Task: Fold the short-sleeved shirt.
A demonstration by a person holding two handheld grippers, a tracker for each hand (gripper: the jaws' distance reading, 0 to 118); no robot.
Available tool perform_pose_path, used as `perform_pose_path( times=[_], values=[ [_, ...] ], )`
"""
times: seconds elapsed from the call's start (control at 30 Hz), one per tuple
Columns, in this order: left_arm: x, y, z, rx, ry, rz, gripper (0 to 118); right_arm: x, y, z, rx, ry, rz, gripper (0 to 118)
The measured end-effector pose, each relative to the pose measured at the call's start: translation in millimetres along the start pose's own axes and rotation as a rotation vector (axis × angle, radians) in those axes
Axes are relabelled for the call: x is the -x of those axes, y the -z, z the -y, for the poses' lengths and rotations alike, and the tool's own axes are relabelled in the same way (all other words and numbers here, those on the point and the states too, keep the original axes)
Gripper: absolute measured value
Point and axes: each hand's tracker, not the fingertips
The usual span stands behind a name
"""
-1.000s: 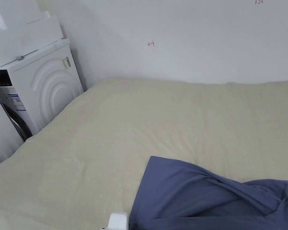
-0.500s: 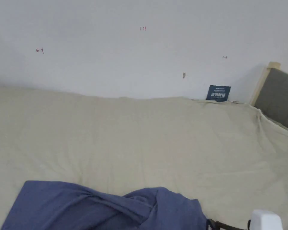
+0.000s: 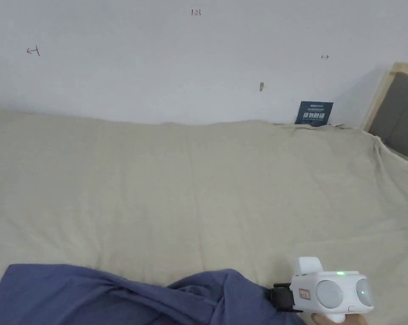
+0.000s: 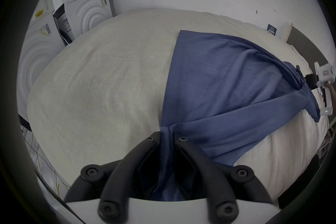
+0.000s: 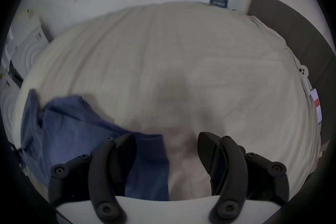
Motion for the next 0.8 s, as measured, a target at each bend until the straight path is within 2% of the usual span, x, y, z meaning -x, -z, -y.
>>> perform_pose_path(
  times=[0.07,0.13,0.17,0.2,0.27,0.37,0.47,0.53,0.6,0.7,0.8],
  values=[
    [1.2,0.4,0.9,-0.004,-0.008,0.003,13,-0.3,-7.5,2.7,-0.033,0.022,-0.011,60],
    [-0.5,-0.3,1.3,-0.010,-0.011,0.004,13,-3.6,-10.2,4.3,-0.047,0.040,-0.044,29],
    [-0.9,-0.5,1.8,-0.013,-0.011,0.003,13,-1.7,-16.2,6.4,-0.050,0.047,-0.070,7],
    [-1.3,-0.8,2.0,-0.016,-0.011,0.002,13,-0.7,-17.9,7.9,-0.064,0.036,-0.079,2],
    [-2.6,-1.6,1.7,-0.017,-0.014,0.003,13,2.9,-20.7,9.8,-0.076,0.013,-0.055,2],
    [-0.8,-3.1,0.4,-0.016,-0.028,0.011,13,2.0,-37.4,11.1,-0.130,0.057,-0.070,2],
    [5.9,-11.0,1.4,-0.043,-0.056,0.044,13,-2.1,-68.4,10.5,-0.205,0.105,-0.133,2],
    [8.4,-26.6,-0.9,-0.070,-0.056,0.047,13,-2.6,-97.2,9.4,-0.273,0.097,-0.144,2],
    [10.9,-59.5,-8.4,-0.197,-0.046,0.051,12,-4.0,-134.9,6.9,-0.356,0.089,-0.140,2],
    [15.2,-113.0,-31.9,-0.339,-0.030,0.090,11,-7.3,-196.9,2.8,-0.482,0.100,-0.187,2],
    [25.2,-153.4,-65.2,-0.499,0.047,0.096,9,-5.8,-264.2,-4.8,-0.621,0.042,-0.179,2]
  ],
)
